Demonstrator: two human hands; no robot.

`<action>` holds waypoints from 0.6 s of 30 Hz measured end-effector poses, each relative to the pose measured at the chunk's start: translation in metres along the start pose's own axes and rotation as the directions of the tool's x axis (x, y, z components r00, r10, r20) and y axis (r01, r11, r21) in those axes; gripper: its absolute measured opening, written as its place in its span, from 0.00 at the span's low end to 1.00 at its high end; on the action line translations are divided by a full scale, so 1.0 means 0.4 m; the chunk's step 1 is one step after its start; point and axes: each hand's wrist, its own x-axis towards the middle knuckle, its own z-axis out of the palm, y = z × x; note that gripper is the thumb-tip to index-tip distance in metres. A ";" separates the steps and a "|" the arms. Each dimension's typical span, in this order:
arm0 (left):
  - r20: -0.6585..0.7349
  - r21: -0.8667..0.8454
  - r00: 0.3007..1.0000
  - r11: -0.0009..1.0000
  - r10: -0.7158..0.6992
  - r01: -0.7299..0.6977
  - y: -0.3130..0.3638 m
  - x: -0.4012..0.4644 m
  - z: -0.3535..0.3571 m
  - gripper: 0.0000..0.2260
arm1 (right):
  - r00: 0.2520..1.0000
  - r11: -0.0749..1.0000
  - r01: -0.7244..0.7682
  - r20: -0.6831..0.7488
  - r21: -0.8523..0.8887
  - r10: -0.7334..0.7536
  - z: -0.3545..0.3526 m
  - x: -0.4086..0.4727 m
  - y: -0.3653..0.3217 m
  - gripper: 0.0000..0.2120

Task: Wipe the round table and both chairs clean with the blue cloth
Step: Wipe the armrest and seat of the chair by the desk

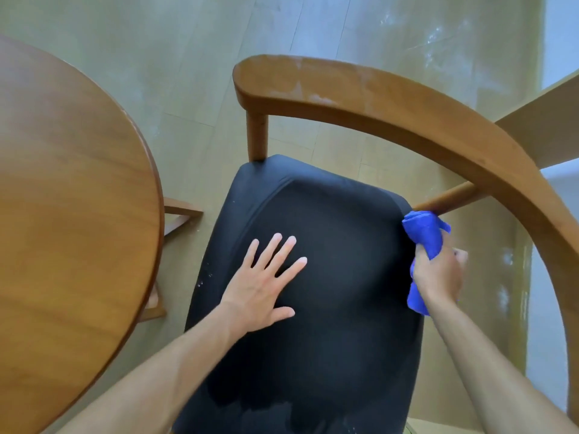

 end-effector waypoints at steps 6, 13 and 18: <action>0.003 -0.012 1.000 1.000 0.004 -0.004 -0.007 0.011 0.020 0.41 | 0.999 0.997 -0.038 -0.022 0.072 0.040 0.135 -0.080 -0.305 0.22; 0.049 -0.004 0.999 1.000 0.018 -0.018 0.001 0.018 0.009 0.33 | 0.406 0.364 0.914 0.400 -0.179 -0.822 0.289 -0.274 -0.612 0.20; 0.082 -0.071 0.996 0.997 -0.025 0.031 0.007 0.009 -0.026 0.37 | 0.195 0.198 0.979 0.518 -0.051 -0.833 0.250 -0.182 -0.581 0.25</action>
